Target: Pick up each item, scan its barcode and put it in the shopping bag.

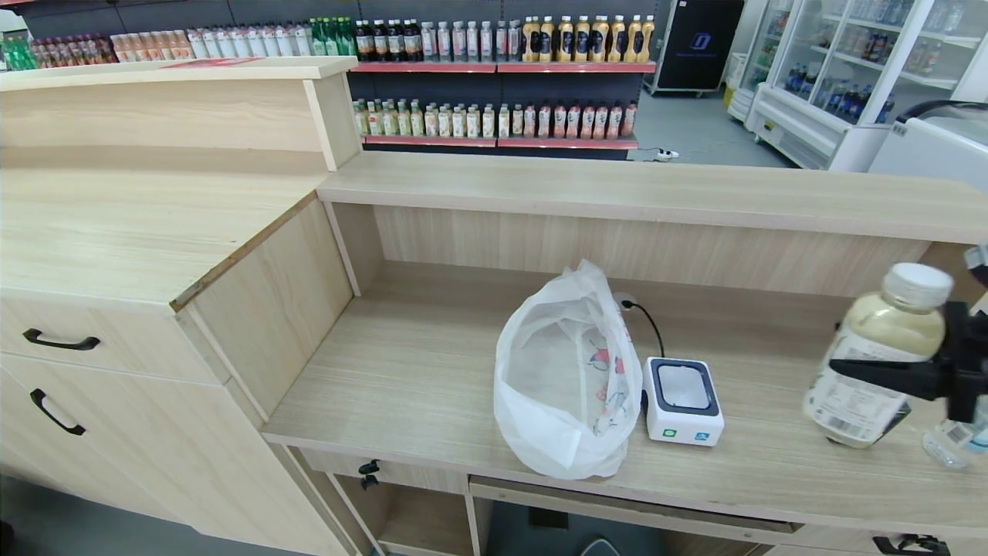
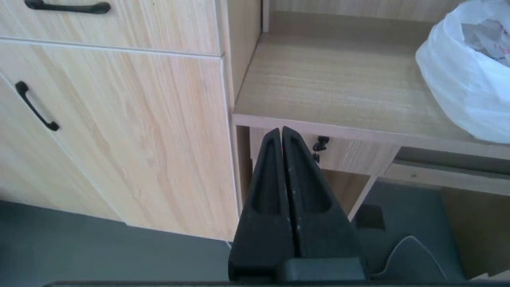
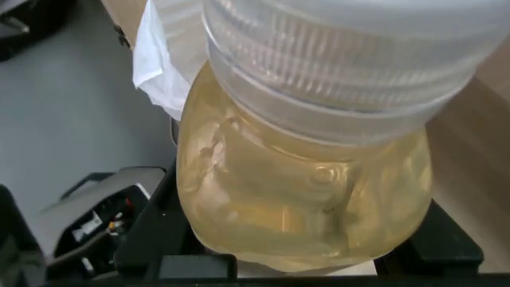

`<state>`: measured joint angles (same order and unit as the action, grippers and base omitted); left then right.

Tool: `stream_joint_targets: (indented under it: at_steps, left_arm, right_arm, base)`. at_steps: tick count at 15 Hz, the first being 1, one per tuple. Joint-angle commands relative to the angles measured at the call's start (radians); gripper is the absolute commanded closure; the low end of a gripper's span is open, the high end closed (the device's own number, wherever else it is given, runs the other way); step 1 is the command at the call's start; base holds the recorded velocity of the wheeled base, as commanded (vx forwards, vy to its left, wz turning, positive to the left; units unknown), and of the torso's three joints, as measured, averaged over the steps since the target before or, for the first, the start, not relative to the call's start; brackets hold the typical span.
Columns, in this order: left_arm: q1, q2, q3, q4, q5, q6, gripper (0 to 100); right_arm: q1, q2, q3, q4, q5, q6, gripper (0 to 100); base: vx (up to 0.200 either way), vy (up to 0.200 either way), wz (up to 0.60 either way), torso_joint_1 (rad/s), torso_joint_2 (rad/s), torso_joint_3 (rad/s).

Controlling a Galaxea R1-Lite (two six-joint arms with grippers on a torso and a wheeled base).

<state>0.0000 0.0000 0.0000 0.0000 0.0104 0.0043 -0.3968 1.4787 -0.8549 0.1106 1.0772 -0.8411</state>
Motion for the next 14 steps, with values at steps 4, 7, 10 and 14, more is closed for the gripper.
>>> stream_joint_targets:
  at_steps: [4, 7, 10, 14]
  left_arm:
    - [0.000, 0.000, 0.000, 0.000, 0.000, 0.000, 100]
    - [0.000, 0.000, 0.000, 0.000, 0.000, 0.000, 100]
    - [0.000, 0.000, 0.000, 0.000, 0.000, 0.000, 100]
    - [0.000, 0.000, 0.000, 0.000, 0.000, 0.000, 100]
  right_arm:
    - [-0.123, -0.248, 0.010, 0.107, -0.048, 0.155, 100]
    - [-0.048, -0.241, -0.047, 0.057, -0.244, 0.445, 100]
    - [-0.008, -0.216, -0.023, -0.118, -0.422, 0.557, 100]
    - [0.029, -0.193, 0.010, -0.324, -0.616, 0.594, 100]
  base:
    - [0.000, 0.000, 0.00, 0.000, 0.00, 0.000]
    - [0.000, 0.000, 0.00, 0.000, 0.00, 0.000]
    - [0.000, 0.000, 0.00, 0.000, 0.00, 0.000]
    - [0.000, 0.000, 0.00, 0.000, 0.00, 0.000]
